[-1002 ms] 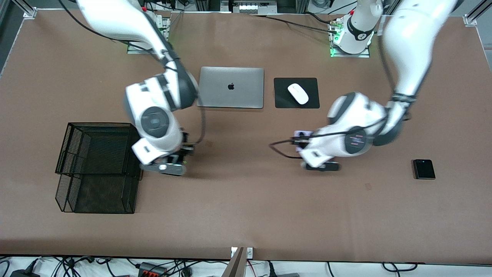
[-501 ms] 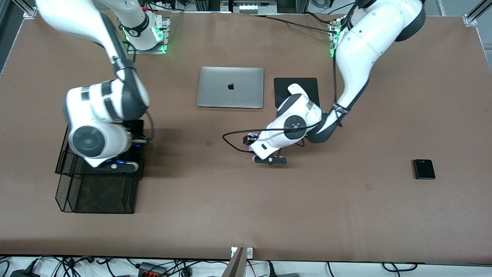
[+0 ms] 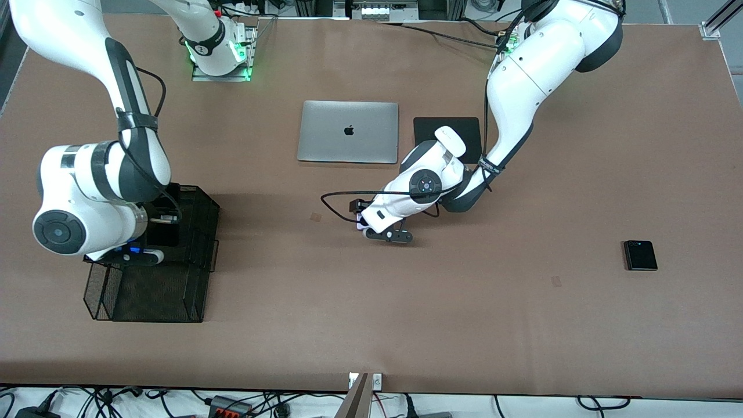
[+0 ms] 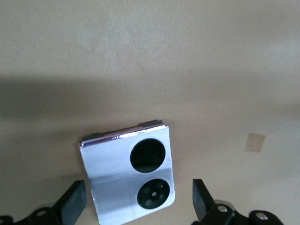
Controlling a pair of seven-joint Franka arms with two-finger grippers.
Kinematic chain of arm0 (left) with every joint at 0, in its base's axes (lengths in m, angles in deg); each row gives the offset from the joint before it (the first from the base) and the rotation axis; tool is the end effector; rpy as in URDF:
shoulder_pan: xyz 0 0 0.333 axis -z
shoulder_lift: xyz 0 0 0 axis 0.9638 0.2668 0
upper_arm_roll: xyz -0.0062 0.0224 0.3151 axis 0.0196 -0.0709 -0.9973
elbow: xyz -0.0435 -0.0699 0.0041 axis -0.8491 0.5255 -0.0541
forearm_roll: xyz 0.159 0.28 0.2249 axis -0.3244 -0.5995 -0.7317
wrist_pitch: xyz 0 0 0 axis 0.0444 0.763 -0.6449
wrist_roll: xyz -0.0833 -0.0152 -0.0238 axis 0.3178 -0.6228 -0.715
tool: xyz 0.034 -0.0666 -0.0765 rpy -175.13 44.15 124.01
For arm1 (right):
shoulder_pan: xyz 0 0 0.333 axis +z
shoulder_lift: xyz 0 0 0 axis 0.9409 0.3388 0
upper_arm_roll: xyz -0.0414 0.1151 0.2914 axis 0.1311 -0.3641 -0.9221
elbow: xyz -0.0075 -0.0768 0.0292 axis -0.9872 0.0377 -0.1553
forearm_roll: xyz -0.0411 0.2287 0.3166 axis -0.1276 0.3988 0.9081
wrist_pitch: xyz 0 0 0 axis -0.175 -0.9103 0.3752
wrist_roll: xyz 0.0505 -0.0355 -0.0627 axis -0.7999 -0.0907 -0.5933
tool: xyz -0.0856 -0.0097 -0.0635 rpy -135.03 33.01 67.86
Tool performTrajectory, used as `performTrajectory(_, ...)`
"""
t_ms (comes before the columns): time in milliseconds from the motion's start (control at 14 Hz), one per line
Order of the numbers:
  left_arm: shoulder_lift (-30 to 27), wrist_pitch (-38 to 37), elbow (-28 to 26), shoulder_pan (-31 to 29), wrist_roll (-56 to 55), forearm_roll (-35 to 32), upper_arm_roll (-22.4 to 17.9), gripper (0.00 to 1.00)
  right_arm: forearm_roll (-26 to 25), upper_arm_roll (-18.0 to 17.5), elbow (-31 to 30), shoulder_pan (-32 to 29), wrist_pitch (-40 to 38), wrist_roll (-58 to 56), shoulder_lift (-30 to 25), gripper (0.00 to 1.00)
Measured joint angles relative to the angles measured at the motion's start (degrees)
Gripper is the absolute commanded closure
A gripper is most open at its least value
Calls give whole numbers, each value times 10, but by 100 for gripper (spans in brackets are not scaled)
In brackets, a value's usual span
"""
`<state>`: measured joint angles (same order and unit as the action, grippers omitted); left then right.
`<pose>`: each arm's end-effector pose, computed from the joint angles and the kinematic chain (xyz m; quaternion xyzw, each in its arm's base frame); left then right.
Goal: Place phones with both arms
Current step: 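Release the black phone in the basket while the left gripper sets down the flip phone, then grasp the flip phone with the right gripper while the left gripper grasps the square phone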
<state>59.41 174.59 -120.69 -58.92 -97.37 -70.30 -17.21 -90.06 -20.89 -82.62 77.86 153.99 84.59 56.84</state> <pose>0.5745 -0.4650 0.1871 0.9810 -0.0028 -0.0656 0.1823 0.6676 0.0544 0.3325 0.9793 -0.0277 -0.1849 0.0771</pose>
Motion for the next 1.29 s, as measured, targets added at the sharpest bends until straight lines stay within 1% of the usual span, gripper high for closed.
performTrajectory(72,-7,-13,2,-2,0,0,-4,0,0,-2,0,0,9,0,4,75)
performTrajectory(143,-21,-45,5,-3,0,-1,-14,0,0,-2,0,0,20,0,7,73)
performTrajectory(215,-43,-95,9,-4,0,-3,-32,0,0,-2,0,0,30,0,10,70)
performTrajectory(286,-70,-153,13,-6,2,-12,-57,0,0,-2,0,-2,39,-2,11,40)
performTrajectory(358,-100,-211,15,-9,6,-30,-84,0,0,-2,0,-5,44,-5,12,0)
performTrajectory(501,-146,-299,15,-29,15,-69,-123,0,3,-2,-1,-10,49,-9,14,0)
performTrajectory(573,-157,-324,13,-53,28,-85,-132,0,6,-2,0,-13,50,-10,15,0)
performTrajectory(716,-158,-341,9,-121,94,-102,-139,0,8,-2,4,-15,51,-12,12,0)
performTrajectory(931,-138,-326,2,-253,229,-106,-145,0,13,-12,16,-12,51,-14,-11,0)
performTrajectory(1074,-117,-276,-2,-336,324,-106,-145,0,28,-35,24,-5,53,-14,-28,0)
performTrajectory(1217,-103,-245,-3,-386,389,-112,-146,0,38,-57,25,13,80,1,-29,0)
performTrajectory(1289,-102,-239,-3,-397,412,-133,-148,0,38,-60,23,29,104,12,-23,0)
